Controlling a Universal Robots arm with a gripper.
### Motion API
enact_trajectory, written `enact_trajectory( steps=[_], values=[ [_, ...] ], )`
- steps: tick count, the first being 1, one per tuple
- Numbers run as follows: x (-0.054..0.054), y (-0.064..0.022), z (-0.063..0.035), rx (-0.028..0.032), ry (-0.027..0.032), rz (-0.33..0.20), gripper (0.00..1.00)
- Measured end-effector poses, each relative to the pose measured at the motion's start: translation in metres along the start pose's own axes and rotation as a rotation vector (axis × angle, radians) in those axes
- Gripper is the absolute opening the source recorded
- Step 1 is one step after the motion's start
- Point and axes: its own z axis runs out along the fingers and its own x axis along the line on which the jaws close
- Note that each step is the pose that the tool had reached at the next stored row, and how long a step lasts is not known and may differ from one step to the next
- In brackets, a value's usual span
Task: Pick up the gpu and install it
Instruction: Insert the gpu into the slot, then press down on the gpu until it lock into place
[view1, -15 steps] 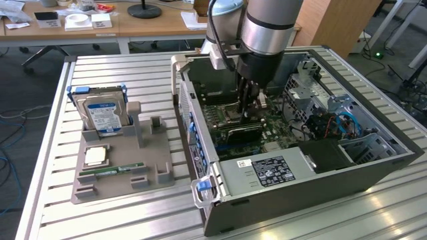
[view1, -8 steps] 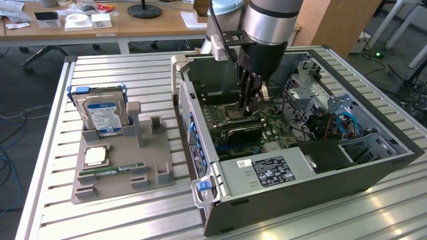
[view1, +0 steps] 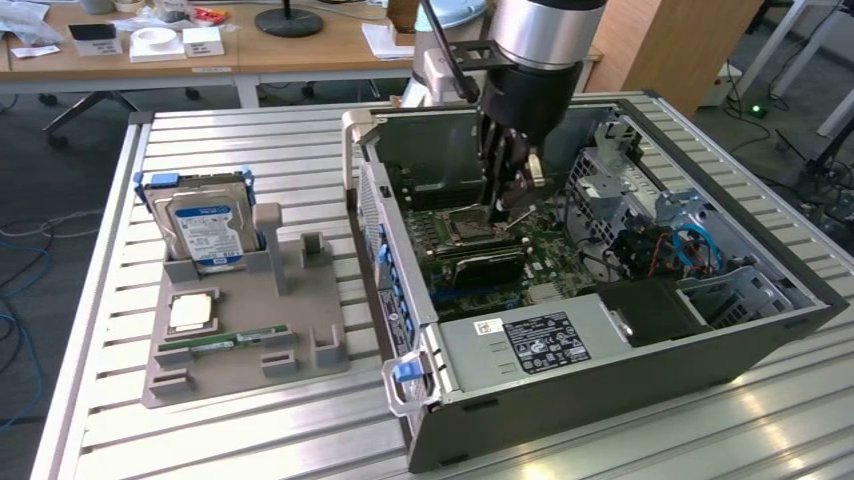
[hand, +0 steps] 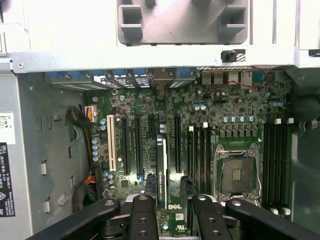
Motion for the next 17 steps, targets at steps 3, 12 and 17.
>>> enact_trajectory(
  steps=[3, 12, 17],
  values=[
    [-0.0001, 0.0, -0.0022, 0.0001, -0.0001, 0.0, 0.34],
    [-0.0001, 0.0, -0.0023, 0.0, 0.0, 0.0, 0.34],
    [-0.0001, 0.0, -0.0023, 0.0, 0.0, 0.0, 0.34]
  ],
)
